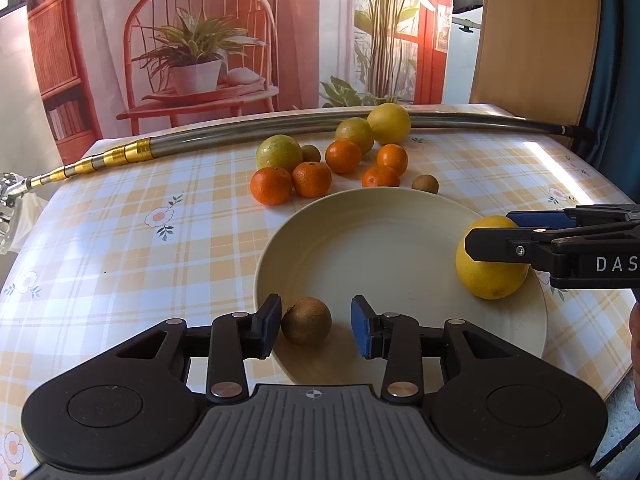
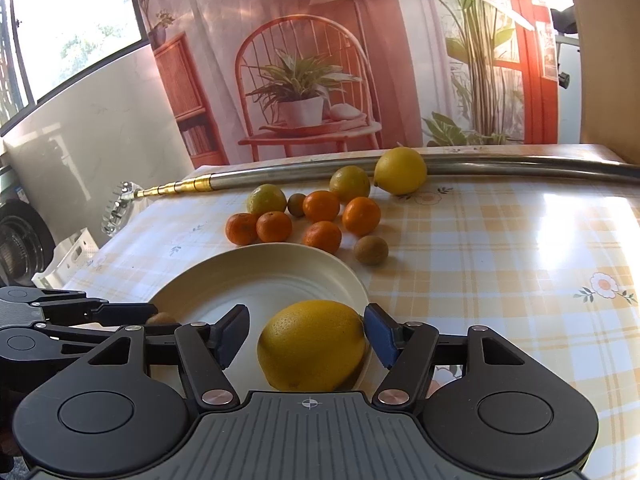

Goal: Organize fruits
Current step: 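Withdraw both open tools from the plate back toward the fruit group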

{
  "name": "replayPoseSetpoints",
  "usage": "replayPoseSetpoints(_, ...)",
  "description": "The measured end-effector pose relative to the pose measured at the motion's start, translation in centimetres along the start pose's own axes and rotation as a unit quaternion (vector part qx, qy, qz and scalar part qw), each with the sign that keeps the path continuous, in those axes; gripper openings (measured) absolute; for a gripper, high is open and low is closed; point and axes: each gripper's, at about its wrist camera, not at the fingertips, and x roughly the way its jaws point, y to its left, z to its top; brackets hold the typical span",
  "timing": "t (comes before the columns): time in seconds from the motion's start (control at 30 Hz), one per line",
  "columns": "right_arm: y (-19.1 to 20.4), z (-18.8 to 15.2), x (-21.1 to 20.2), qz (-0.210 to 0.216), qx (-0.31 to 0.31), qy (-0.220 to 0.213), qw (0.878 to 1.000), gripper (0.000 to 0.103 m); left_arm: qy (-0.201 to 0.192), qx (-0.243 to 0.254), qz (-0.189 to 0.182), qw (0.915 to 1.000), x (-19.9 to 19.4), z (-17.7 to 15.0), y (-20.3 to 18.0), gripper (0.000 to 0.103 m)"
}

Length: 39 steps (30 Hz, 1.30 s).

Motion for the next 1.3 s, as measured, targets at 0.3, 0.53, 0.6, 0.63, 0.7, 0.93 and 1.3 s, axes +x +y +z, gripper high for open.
replayPoseSetpoints(0.3, 0.3, 0.1, -0.5, -0.004, -0.007, -0.016, 1.000, 0.062, -0.005, -0.003, -0.003, 1.0000, -0.2, 0.1, 0.1, 0.044)
replayPoseSetpoints(0.53, 0.5, 0.6, -0.9, -0.008, -0.023, -0.031, 0.999, 0.062, -0.020, -0.023, -0.007, 0.9995, -1.0, 0.9, 1.1, 0.046)
replayPoseSetpoints(0.6, 0.6, 1.0, -1.2, -0.013, -0.032, -0.041, 0.999, 0.062, -0.025, -0.029, -0.003, 0.9993, -1.3, 1.4, 1.7, 0.047)
replayPoseSetpoints(0.63, 0.6, 1.3, -1.3, -0.017, -0.036, -0.046, 0.998, 0.062, -0.028, -0.031, -0.002, 0.9991, -1.4, 1.6, 1.9, 0.048)
replayPoseSetpoints(0.7, 0.6, 1.9, -1.5, -0.023, -0.046, -0.055, 0.997, 0.062, -0.036, -0.036, -0.001, 0.9987, -1.8, 2.3, 2.7, 0.050)
replayPoseSetpoints(0.93, -0.2, 4.3, -2.0, -0.051, -0.077, -0.086, 0.992, 0.062, -0.057, -0.069, 0.008, 0.9960, -3.2, 4.9, 5.7, 0.050)
replayPoseSetpoints(1.3, -2.0, 8.1, -1.1, -0.062, -0.077, -0.118, 0.988, 0.062, -0.097, -0.066, 0.034, 0.9925, -4.3, 9.1, 8.1, 0.050)
